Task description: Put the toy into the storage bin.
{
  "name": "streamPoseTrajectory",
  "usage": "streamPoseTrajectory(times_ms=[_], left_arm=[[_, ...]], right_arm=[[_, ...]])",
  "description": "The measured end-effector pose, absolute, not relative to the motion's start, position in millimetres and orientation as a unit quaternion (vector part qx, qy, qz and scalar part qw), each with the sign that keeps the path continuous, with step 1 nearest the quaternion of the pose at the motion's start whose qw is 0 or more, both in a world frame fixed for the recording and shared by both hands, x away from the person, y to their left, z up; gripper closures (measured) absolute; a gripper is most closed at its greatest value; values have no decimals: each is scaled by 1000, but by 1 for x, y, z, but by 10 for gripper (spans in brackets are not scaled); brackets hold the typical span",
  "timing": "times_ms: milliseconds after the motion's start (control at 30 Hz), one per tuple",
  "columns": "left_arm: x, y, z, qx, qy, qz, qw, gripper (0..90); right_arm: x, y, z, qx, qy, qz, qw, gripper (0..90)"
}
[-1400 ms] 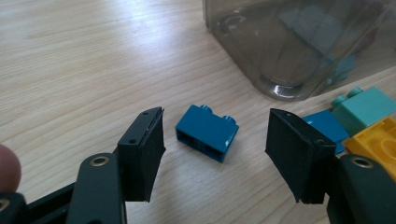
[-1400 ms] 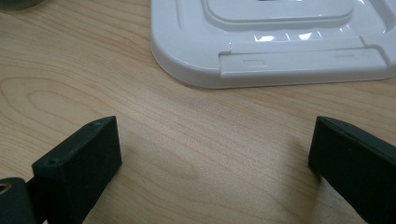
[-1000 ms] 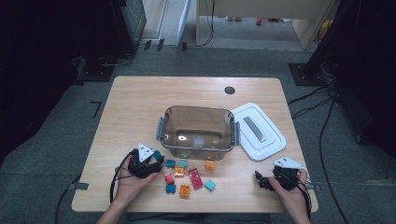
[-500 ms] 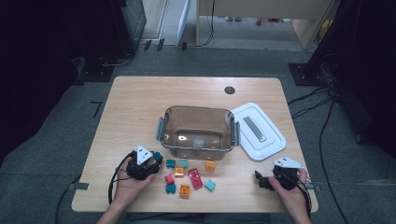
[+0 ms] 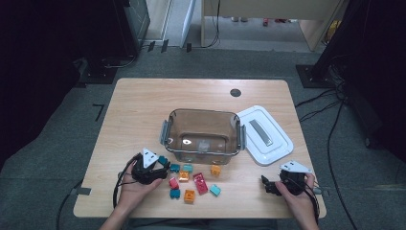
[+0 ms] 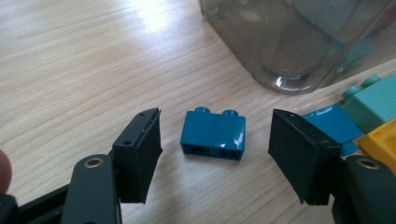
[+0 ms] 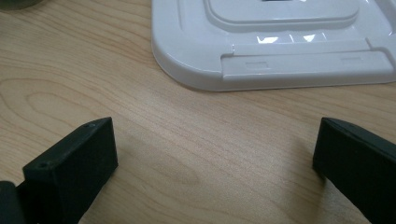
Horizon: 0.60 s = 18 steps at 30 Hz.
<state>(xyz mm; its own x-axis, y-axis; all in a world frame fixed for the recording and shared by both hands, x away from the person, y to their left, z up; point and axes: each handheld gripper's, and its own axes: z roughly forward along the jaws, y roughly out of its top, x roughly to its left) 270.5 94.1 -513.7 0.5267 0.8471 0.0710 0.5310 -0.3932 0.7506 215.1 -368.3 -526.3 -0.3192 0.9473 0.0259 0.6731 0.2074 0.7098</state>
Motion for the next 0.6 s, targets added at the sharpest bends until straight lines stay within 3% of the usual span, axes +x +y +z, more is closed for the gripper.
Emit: streamPoseTrajectory(times_ms=[67, 267, 600], left_arm=[[273, 94, -516, 802, 433, 226, 342, 378], [271, 94, -516, 805, 420, 236, 347, 573], [259, 107, -498, 802, 415, 206, 378, 598]], right_arm=[[215, -368, -526, 542, 747, 319, 215, 0], [215, -368, -526, 542, 747, 319, 215, 0], [215, -368, -526, 542, 747, 319, 215, 0]])
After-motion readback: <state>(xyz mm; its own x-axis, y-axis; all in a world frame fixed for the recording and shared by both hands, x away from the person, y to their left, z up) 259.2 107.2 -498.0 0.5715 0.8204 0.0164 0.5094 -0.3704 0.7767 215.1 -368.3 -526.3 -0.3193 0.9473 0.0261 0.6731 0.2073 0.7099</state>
